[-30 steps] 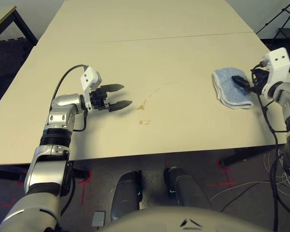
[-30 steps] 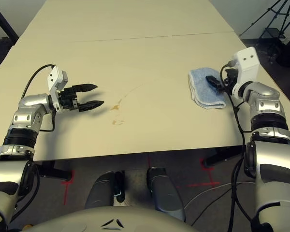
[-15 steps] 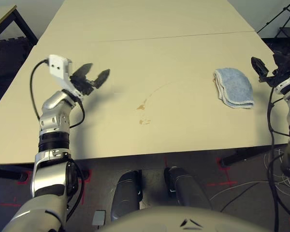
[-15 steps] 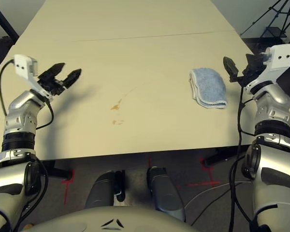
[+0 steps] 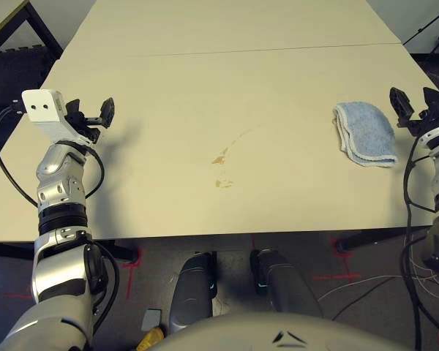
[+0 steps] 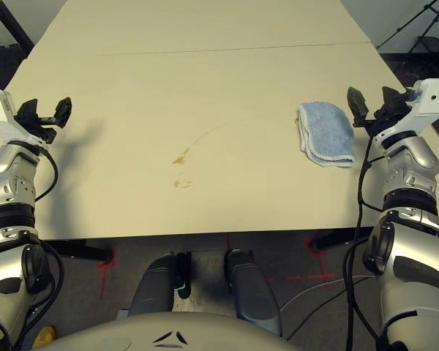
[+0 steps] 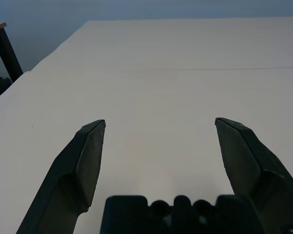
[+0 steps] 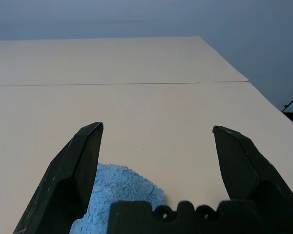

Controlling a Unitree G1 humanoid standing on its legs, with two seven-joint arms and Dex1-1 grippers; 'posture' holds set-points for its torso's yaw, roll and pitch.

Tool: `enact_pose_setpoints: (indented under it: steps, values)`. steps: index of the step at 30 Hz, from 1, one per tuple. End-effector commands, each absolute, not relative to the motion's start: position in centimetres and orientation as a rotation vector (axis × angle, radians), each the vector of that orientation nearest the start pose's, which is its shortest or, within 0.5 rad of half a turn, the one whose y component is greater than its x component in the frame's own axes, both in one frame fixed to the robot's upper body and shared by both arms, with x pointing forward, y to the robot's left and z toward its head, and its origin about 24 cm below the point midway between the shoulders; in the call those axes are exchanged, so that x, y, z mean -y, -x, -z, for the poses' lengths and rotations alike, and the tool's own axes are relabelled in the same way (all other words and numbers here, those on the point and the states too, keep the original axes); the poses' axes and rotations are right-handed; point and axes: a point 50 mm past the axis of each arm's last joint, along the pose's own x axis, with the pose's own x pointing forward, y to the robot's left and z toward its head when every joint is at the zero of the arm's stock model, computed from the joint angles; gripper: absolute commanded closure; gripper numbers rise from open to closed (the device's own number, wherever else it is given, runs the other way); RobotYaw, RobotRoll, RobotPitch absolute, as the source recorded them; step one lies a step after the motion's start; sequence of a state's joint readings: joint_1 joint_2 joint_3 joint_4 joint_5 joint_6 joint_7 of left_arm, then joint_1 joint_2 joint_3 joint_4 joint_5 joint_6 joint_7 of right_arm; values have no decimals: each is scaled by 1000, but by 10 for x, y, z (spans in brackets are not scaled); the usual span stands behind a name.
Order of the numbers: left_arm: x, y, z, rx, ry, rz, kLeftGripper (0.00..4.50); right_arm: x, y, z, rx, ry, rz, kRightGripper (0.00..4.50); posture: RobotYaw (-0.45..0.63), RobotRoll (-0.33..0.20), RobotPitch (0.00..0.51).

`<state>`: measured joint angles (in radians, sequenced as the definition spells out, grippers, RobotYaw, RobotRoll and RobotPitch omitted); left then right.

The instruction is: Wipe the water off the table with a rag.

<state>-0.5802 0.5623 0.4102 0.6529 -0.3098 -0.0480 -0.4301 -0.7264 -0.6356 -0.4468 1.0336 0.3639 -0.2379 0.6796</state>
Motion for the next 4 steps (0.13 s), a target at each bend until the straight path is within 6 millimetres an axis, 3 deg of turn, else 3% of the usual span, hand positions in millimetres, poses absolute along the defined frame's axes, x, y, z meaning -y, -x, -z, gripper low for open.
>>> enact_pose_setpoints:
  steps: [1, 4]
  values:
    - [-331, -329, -142, 162, -19, -65, 0, 350, -330, -144, 240, -66, -53, 15, -185, 0, 187]
    - [-331, -330, -143, 165, -20, -66, 0, 351, -330, -143, 238, -64, -51, 15, -187, 0, 185]
